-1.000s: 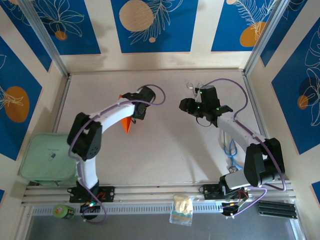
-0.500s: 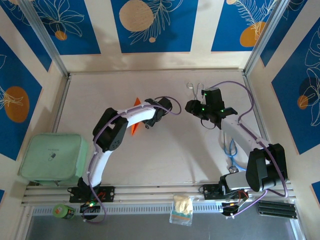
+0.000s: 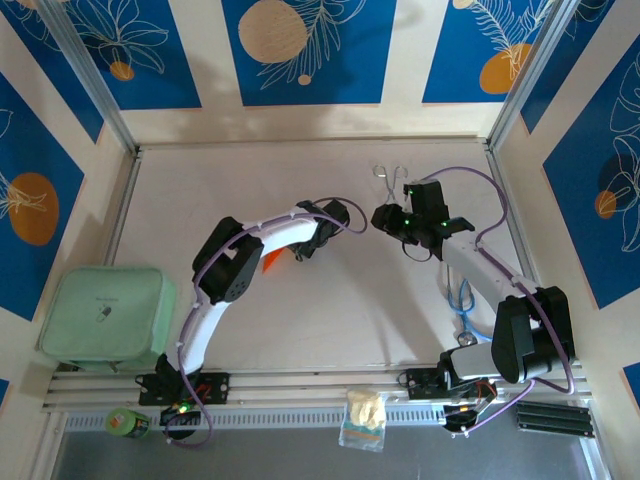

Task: Fold a paper plane with a square sheet of paper (pick it up from the middle)
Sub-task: Turn over the paper at the center of the table.

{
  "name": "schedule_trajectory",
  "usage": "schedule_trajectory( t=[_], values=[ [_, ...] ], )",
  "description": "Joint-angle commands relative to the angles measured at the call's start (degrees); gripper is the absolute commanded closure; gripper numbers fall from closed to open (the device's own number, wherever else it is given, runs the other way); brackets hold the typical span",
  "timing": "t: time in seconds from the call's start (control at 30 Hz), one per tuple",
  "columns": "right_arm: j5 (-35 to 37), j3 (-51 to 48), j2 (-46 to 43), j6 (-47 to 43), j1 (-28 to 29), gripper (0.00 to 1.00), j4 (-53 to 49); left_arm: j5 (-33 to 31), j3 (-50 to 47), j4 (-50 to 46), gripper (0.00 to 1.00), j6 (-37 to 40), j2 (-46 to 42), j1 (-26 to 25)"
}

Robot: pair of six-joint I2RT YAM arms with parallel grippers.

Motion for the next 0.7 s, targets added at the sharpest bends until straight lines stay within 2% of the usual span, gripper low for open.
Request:
schedule_trajectory(
  t=[0.0, 0.4, 0.53, 0.67],
  values=[
    [-1.04, -0.10, 0.02, 0.92, -0.83, 0.51, 0.07, 6.58, 1.44, -1.16, 0.70, -2.37, 0.95, -0.71],
    [-1.06, -0.17, -0.05, 2.54, -2.24, 0.51, 0.06, 18.55, 0.96, 1.37, 0.64, -6.99, -4.98, -0.76],
    [-0.64, -0.10, -0.04, 2.72, -2.44, 0.51, -0.03, 29.23, -2.45, 5.30, 0.60, -9.96, -9.82, -0.78],
    [-0.09, -0.35, 0.42, 3.03, -2.47, 0.51, 0.19, 42.57, -9.48, 13.75, 0.58, -13.25, -16.47, -0.80]
  ],
)
